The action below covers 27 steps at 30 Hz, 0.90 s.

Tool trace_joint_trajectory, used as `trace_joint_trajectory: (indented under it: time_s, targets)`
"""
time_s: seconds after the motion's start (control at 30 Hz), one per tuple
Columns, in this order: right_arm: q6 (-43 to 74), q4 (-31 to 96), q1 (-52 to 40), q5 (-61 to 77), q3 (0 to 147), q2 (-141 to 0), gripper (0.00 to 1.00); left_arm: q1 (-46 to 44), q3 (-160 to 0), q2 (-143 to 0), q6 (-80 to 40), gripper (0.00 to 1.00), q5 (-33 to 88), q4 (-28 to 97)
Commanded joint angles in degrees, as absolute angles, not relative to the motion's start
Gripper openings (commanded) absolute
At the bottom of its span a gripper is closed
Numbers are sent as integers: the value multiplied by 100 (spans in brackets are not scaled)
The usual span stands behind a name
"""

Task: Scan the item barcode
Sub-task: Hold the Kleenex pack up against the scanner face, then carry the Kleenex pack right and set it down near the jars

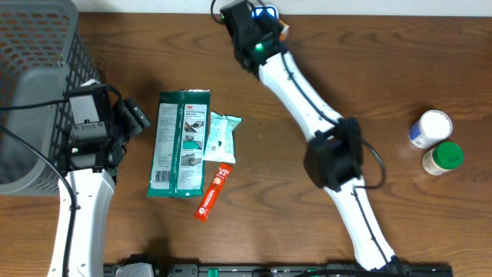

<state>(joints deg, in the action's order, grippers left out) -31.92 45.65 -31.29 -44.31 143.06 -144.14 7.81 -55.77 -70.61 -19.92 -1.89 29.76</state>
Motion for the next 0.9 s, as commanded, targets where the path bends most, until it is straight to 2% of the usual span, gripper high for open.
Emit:
trace_joint_trajectory:
  time_s: [0.0, 0.27, 0.4, 0.57, 0.87]
  targets:
    - [-2110, 5343, -3081, -4331, 14418, -13327, 1, 801, -5723, -7008, -2025, 88, -259, 2978]
    - [-1041, 8508, -2650, -2187, 14418, -12291, 1, 801, -5723, -7008, -2025, 88, -259, 2978]
    - [-405, 9732, -2161, -1881, 14394, -12245, 1, 801, -5723, -7008, -2025, 88, -259, 2978]
    - [-64, 9732, -1463, -1389, 13699, -12241, 1, 801, -5723, -7008, -2025, 88, -259, 2978]
    - [298, 9725, -497, -1367, 11725, -12241, 1, 801, -5723, -7008, -2025, 88, -259, 2978]
